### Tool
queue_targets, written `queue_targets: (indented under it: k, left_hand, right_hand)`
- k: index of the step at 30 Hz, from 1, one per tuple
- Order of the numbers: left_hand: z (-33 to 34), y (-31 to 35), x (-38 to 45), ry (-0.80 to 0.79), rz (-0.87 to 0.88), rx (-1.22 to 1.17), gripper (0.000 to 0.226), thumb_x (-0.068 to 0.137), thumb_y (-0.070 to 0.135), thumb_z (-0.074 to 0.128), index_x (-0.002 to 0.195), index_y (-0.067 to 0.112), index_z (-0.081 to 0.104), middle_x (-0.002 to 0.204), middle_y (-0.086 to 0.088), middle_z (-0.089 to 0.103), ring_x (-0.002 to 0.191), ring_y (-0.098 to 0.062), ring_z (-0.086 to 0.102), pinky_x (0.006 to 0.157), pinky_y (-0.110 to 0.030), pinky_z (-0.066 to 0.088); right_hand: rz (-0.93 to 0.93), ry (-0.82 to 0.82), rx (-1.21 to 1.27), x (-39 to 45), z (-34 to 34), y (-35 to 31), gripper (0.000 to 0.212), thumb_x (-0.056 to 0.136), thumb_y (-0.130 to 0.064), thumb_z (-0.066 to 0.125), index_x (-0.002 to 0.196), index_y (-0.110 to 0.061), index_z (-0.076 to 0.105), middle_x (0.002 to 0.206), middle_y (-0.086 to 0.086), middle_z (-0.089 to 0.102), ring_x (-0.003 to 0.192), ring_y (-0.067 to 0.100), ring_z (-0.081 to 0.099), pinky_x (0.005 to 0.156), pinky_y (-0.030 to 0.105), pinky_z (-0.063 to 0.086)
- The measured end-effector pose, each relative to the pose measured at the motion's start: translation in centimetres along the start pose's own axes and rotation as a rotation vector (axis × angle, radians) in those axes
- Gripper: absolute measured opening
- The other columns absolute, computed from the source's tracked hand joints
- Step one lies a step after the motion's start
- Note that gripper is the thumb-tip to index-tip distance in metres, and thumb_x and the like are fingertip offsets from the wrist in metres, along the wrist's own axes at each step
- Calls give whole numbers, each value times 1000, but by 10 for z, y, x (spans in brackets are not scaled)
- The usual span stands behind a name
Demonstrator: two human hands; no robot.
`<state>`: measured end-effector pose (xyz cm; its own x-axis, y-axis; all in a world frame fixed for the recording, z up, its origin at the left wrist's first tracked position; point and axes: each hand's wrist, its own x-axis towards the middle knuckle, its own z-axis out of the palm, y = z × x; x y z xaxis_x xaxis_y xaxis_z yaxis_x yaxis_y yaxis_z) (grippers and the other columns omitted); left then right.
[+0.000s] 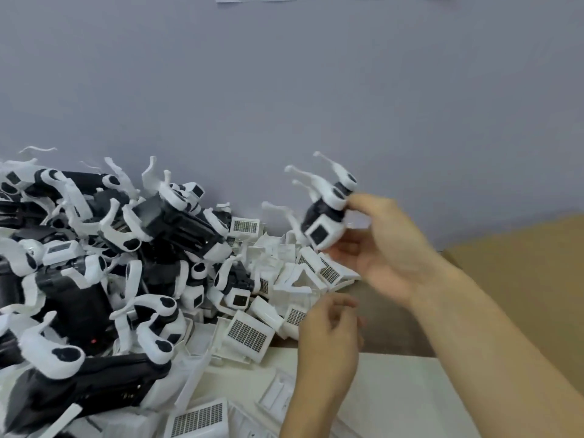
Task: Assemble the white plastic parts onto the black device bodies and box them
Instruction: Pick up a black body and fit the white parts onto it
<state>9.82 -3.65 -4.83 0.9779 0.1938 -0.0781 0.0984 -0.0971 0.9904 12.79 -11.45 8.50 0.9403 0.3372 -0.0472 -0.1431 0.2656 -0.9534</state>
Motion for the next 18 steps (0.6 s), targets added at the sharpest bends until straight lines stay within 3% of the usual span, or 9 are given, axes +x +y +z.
queue_targets:
  k: [1,3,6,9,11,14,15,18]
  left_hand:
    - [5,3,-12,40,65,-186,27,92,-2,50,89,20,66,73,0,66,57,-13,58,55,-32,53]
    - [1,17,-20,146,131,-181,30,90,-1,55,97,28,65,81,1,67,63,-13,62,67,-44,59]
    - [6,15,-28,102,227,-189,39,90,6,62,110,39,58,98,20,68,84,-3,67,68,-24,56]
    - [5,16,-29,26,269,-99,40,90,7,62,115,39,61,110,19,68,105,4,62,80,-14,51]
    - [6,19,-32,-27,278,-34,38,92,5,61,113,36,67,116,17,68,115,-1,61,90,-22,54]
    - [5,22,-34,-118,302,-90,36,86,14,60,117,30,69,120,13,69,115,-12,65,91,-40,58]
    - [4,23,-34,-146,308,-100,38,83,19,58,118,31,69,119,12,71,114,-11,66,91,-37,58]
    - [3,31,-38,-151,345,-112,24,93,29,54,104,41,73,107,21,73,105,5,65,83,-8,47]
  right_hand:
    - [-12,-20,51,-9,-13,0,14,94,-22,56,104,-21,66,78,2,69,58,12,62,53,22,53]
    - [-21,-41,92,-30,-36,7,12,89,-29,61,97,-28,70,82,-3,71,61,10,64,53,20,52]
    - [60,87,113,-56,-60,35,28,78,-36,62,100,-26,76,81,1,73,52,10,62,44,19,49]
    - [175,244,227,-69,-72,64,31,98,-27,48,110,-6,67,68,17,67,42,17,56,37,20,47]
    - [207,307,263,-70,-75,74,40,103,-27,41,100,4,66,60,23,62,38,19,54,35,19,46]
    - [210,337,229,-67,-76,76,55,104,-33,41,81,7,71,57,26,60,34,21,52,32,21,44]
    - [222,343,204,-65,-77,76,61,104,-36,39,75,7,71,56,27,59,32,22,51,31,21,42]
    - [264,351,12,-61,-80,81,70,106,-44,33,77,8,69,52,27,57,29,24,46,28,21,35]
